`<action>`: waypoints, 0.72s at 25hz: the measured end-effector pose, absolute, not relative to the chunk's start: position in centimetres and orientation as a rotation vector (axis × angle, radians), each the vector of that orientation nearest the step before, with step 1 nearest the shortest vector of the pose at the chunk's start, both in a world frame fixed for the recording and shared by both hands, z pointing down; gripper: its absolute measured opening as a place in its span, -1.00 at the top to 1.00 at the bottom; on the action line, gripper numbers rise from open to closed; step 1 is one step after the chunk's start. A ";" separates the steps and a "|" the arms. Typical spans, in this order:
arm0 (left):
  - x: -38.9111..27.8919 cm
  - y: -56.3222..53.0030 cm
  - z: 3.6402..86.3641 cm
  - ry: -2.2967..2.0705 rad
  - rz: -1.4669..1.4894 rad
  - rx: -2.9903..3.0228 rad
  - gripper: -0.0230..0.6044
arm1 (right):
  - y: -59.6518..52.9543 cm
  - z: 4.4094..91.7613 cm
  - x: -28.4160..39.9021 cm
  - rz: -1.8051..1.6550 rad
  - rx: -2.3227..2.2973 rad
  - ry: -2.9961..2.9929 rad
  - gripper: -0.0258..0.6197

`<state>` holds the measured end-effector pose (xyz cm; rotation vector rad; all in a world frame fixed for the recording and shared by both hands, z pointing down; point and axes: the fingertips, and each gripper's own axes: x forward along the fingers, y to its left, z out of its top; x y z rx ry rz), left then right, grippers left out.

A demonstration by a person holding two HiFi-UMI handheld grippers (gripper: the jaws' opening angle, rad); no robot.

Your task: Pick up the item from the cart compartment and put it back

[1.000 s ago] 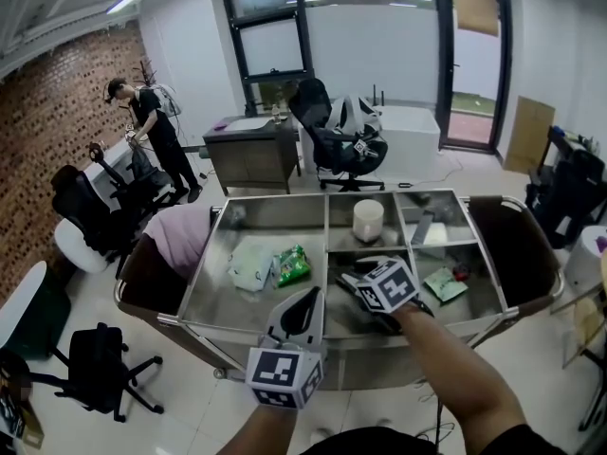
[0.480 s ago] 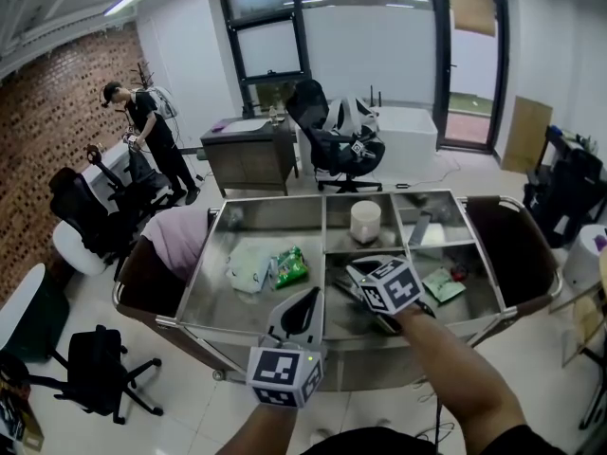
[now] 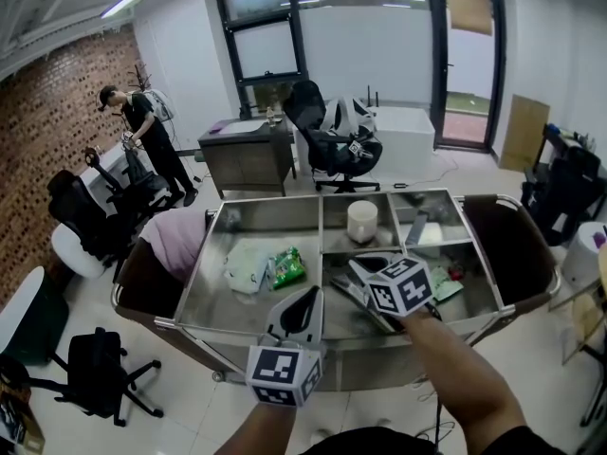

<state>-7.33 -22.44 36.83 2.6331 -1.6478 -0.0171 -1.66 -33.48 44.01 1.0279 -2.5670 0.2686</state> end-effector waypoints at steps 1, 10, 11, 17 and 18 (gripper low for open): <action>-7.3 -22.4 36.8 -1.647 -0.015 2.634 0.93 | -33.0 42.9 -1.4 0.265 1.042 -2.598 0.85; -6.9 -22.5 36.8 -1.640 -0.006 2.638 0.93 | -27.5 34.2 1.2 0.177 1.140 -2.849 0.85; -6.9 -22.5 36.8 -1.639 -0.005 2.639 0.93 | -26.9 33.5 1.6 0.168 1.149 -2.870 0.85; -6.6 -22.3 36.5 -1.637 0.003 2.649 0.93 | -23.5 31.0 4.4 0.100 1.227 -2.953 0.85; -6.5 -22.2 36.4 -1.636 0.000 2.651 0.93 | -23.0 30.8 4.9 0.081 1.248 -2.952 0.85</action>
